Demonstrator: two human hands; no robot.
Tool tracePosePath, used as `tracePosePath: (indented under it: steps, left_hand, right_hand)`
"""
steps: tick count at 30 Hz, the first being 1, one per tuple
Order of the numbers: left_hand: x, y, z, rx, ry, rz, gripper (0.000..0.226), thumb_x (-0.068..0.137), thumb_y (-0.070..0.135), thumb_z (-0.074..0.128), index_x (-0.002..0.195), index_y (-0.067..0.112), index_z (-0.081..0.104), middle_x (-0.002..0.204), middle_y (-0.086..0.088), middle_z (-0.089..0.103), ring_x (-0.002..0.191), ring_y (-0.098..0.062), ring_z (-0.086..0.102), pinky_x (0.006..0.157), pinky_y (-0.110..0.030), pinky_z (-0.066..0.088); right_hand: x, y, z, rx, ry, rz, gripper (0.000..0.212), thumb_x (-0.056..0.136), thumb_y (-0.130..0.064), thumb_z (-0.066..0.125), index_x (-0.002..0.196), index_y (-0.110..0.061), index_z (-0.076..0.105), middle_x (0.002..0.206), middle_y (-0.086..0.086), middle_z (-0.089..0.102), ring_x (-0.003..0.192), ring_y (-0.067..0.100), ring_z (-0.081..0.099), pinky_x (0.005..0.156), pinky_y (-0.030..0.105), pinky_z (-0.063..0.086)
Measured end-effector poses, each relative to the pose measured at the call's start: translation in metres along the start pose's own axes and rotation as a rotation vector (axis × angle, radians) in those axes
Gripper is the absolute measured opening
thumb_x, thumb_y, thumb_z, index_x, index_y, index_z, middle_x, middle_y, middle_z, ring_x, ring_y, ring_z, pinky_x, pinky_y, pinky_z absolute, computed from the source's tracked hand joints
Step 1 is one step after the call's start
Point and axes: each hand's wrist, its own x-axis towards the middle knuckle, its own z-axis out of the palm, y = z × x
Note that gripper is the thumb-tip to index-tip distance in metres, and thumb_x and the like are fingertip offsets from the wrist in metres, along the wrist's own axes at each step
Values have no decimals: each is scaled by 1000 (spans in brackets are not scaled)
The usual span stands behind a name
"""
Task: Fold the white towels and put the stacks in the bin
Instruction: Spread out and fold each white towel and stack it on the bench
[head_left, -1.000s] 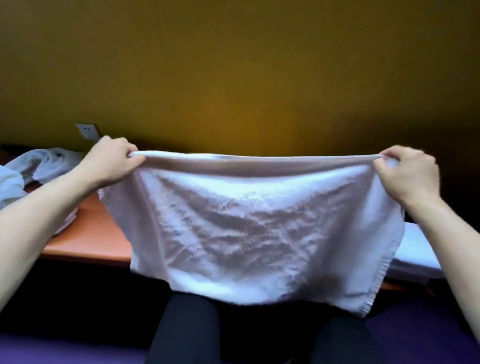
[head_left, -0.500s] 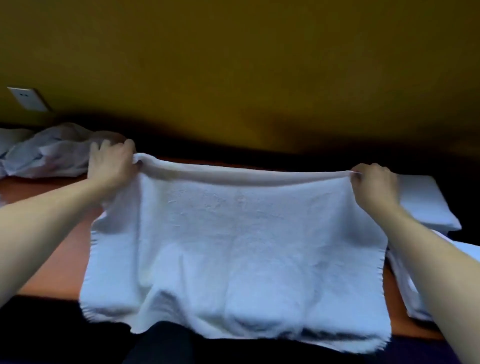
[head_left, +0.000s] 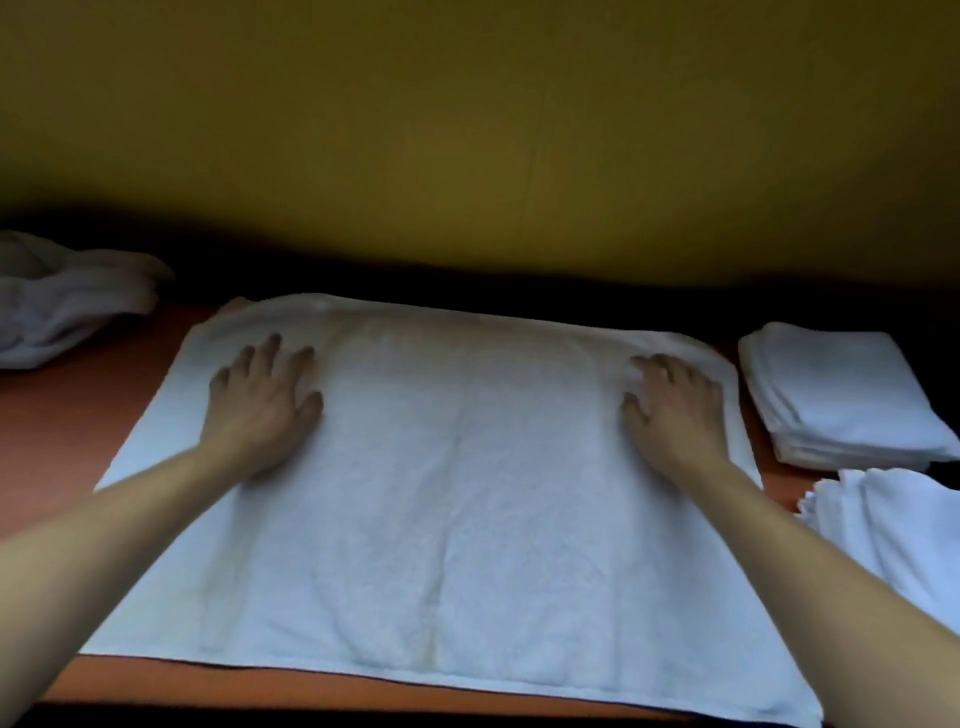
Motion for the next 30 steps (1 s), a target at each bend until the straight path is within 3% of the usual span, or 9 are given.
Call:
tracePosePath:
  steps: [3, 5, 9, 12, 15, 19, 23, 28, 30]
  left_hand:
    - [-22, -4, 29, -36, -44, 19, 71, 96, 65, 13, 161, 37, 10, 170, -6, 10, 154, -35, 14, 121, -56, 13]
    - [-32, -5, 33, -56, -11, 2, 73, 93, 67, 7, 161, 39, 6, 170, -5, 8, 155, -34, 11, 121, -56, 8]
    - [-44, -10, 31, -68, -23, -15, 75, 90, 72, 3, 160, 43, 1, 171, -1, 3, 156, -31, 5, 121, -56, 4]
    - [-49, -12, 31, -69, -15, -14, 76, 91, 70, 6, 160, 40, 7, 170, -5, 7, 155, -34, 9, 120, -58, 7]
    - [-48, 12, 19, -62, 41, -37, 73, 93, 56, 17, 158, 24, 28, 164, -18, 26, 147, -42, 28, 115, -61, 22]
    - [-81, 103, 13, -121, 138, 269, 64, 93, 43, 33, 145, 11, 52, 149, -25, 47, 129, -47, 51, 103, -55, 42]
    - [-156, 213, 36, -248, 157, 673, 52, 93, 37, 46, 136, 13, 62, 143, -19, 57, 126, -42, 58, 102, -50, 48]
    - [-234, 295, 43, -231, -31, 1083, 54, 85, 42, 57, 132, 13, 56, 139, -14, 54, 114, -36, 56, 94, -44, 46]
    - [-246, 310, 44, -160, -63, 1105, 58, 83, 43, 58, 132, 12, 50, 135, -12, 51, 105, -32, 52, 89, -43, 44]
  right_hand:
    - [-29, 5, 25, 57, -157, 41, 61, 101, -53, 29, 157, -30, 26, 164, 4, 27, 151, 24, 22, 123, 49, 13]
    - [-38, 9, 29, 97, -187, 46, 64, 102, -57, 23, 160, -33, 12, 168, 0, 13, 155, 17, 7, 125, 48, 1]
    - [-57, 6, 24, 115, -215, 16, 69, 100, -63, 19, 161, -34, 3, 170, -4, 3, 155, 11, -4, 125, 46, -7]
    - [-67, 6, 20, 144, -239, 12, 69, 100, -63, 21, 161, -35, 4, 169, -4, 3, 155, 11, -4, 125, 44, -6]
    - [-57, 12, 9, 201, -199, 44, 64, 102, -57, 31, 159, -32, 18, 167, 1, 19, 153, 20, 16, 125, 43, 11]
    - [-26, 33, -12, 160, -79, 202, 55, 102, -47, 37, 152, -24, 38, 155, 15, 38, 140, 35, 38, 114, 47, 31]
    - [-13, 54, -21, 201, -277, 407, 56, 102, -49, 32, 152, -22, 35, 150, 23, 36, 138, 43, 36, 112, 51, 31]
    - [-2, 60, -18, 211, -415, 391, 65, 94, -56, 23, 141, -18, 46, 142, 20, 47, 129, 43, 45, 106, 52, 41]
    - [1, 60, -18, 225, -369, 419, 49, 99, -44, 34, 126, -10, 59, 127, 20, 60, 118, 41, 55, 97, 45, 45]
